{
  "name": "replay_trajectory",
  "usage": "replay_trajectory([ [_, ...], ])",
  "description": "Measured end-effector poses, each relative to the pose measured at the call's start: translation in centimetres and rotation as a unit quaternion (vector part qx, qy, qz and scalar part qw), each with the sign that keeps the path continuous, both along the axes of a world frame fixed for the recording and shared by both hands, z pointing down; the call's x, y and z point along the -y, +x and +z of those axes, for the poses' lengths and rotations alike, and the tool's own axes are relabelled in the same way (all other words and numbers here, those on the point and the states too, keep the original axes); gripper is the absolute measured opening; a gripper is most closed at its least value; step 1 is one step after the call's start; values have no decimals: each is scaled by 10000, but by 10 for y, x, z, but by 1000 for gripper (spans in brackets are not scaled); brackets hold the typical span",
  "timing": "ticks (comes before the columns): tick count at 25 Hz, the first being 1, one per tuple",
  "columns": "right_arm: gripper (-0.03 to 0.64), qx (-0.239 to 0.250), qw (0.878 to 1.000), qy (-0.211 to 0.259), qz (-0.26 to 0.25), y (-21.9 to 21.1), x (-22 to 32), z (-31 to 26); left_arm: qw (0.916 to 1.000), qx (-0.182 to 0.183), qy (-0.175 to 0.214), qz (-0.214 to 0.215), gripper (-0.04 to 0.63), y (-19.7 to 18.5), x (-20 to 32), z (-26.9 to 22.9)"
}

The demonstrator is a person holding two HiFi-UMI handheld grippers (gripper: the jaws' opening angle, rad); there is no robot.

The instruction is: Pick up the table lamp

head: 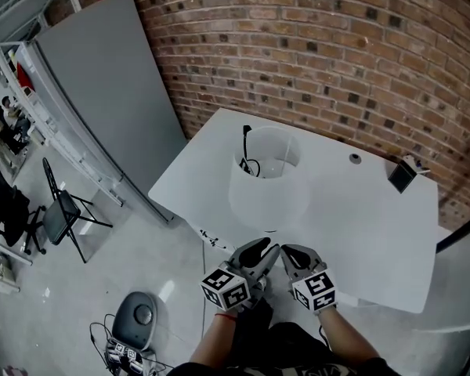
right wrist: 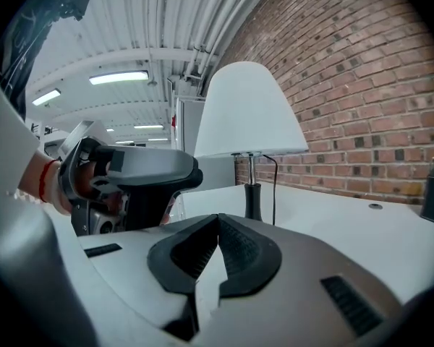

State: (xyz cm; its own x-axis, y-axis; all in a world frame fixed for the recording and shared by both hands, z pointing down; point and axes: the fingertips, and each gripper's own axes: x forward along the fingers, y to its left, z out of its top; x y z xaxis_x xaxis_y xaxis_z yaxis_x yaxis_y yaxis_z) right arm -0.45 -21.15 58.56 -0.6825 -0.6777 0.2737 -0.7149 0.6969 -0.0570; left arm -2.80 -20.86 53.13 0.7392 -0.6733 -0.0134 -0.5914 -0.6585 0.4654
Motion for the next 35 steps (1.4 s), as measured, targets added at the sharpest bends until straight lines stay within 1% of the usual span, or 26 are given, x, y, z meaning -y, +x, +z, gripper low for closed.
replay_trajectory([
  [3, 2, -17, 10000, 14, 15, -4, 9, 4, 9997, -149, -21, 170, 131, -3, 6, 3],
  [8, 2, -117, 9999, -39, -5, -9, 18, 17, 9959, -872, 88, 203, 138, -17, 20, -3],
  [12, 2, -176, 9998, -86, 75, -7, 26, 20, 9890, -1416, 201, 383, 138, -21, 27, -16],
  [14, 2, -200, 9997, -88, 71, -9, 31, 22, 9861, -1595, 236, 403, 138, -26, 31, -19],
  [17, 2, -184, 9997, -106, 110, -7, 38, 24, 9839, -1686, 284, 512, 138, -26, 35, -20],
  [25, 2, -193, 9996, -179, 115, -12, 47, 31, 9748, -2033, 364, 841, 137, -25, 40, -29],
  [27, 2, -195, 9995, -200, 114, -12, 49, 32, 9738, -2060, 366, 889, 117, -25, 42, -29],
  [35, 2, -162, 9993, -252, 202, -13, 59, 32, 9707, -2132, 409, 1030, 86, -26, 47, -33],
])
